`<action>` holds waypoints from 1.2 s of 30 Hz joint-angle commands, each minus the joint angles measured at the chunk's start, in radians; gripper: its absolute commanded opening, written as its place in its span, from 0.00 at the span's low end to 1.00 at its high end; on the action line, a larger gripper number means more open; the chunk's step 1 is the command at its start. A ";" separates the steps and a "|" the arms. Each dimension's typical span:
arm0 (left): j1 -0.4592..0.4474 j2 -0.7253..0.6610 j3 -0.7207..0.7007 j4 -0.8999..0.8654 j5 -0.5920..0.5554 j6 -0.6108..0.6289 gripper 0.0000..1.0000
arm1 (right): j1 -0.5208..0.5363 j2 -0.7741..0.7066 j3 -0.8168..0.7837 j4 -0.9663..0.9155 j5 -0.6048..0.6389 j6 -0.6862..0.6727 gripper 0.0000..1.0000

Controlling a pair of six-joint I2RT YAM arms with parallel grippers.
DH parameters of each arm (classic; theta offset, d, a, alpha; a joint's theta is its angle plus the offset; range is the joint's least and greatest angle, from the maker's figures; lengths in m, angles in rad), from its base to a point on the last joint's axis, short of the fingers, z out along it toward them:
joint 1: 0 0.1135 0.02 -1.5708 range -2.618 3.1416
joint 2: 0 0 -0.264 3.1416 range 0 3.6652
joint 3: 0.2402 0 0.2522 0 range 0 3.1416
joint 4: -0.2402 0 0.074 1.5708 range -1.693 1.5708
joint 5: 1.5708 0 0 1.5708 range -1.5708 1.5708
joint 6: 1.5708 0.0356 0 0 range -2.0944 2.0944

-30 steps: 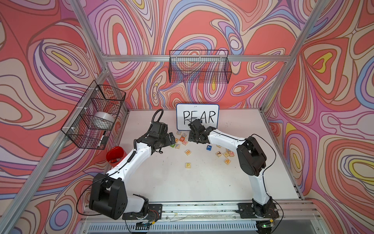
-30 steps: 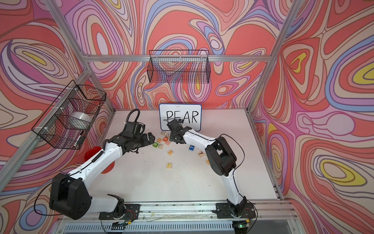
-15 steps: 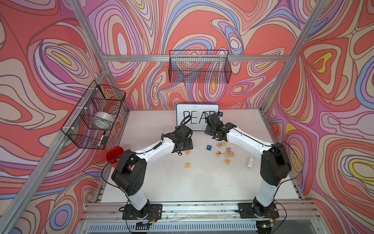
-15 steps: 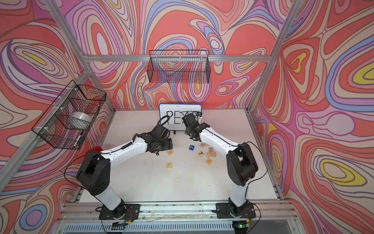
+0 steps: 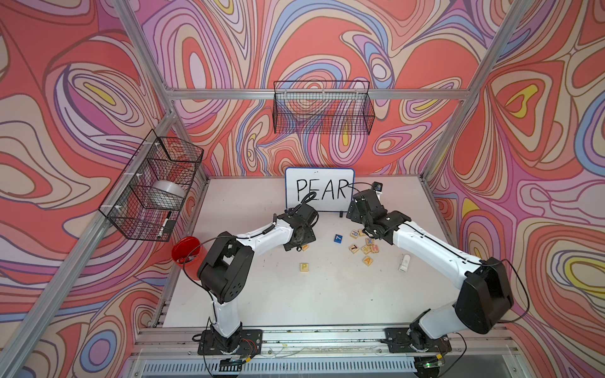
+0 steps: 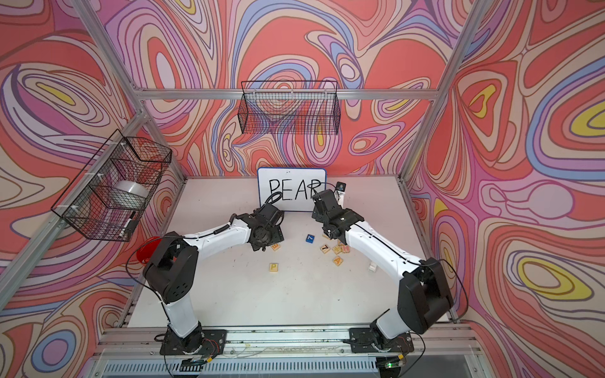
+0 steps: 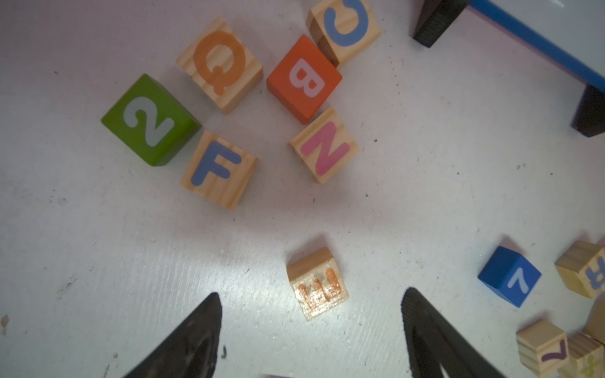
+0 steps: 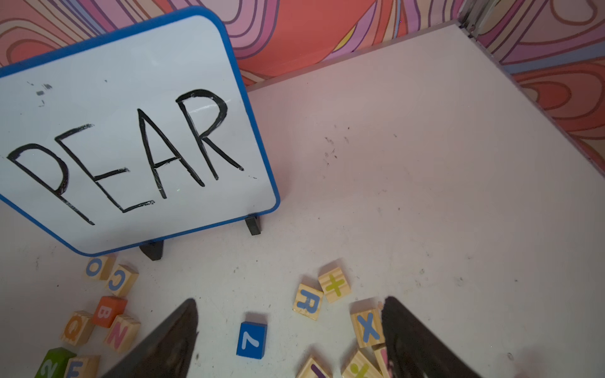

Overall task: Spell the uppercase word “pear” with letter blocks
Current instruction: Pick up the letter block from the center of the board.

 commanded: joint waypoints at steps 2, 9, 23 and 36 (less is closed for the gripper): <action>-0.012 0.044 0.042 -0.058 0.019 -0.075 0.77 | -0.017 -0.059 -0.029 0.042 0.057 -0.049 0.90; -0.016 0.108 0.087 -0.093 0.054 -0.099 0.67 | -0.022 -0.079 -0.054 0.020 0.066 -0.030 0.89; -0.020 0.139 0.100 -0.101 0.029 -0.133 0.54 | -0.029 -0.116 -0.091 0.003 0.083 -0.005 0.89; -0.024 0.170 0.102 -0.096 0.043 -0.099 0.44 | -0.030 -0.136 -0.112 -0.032 0.089 0.019 0.89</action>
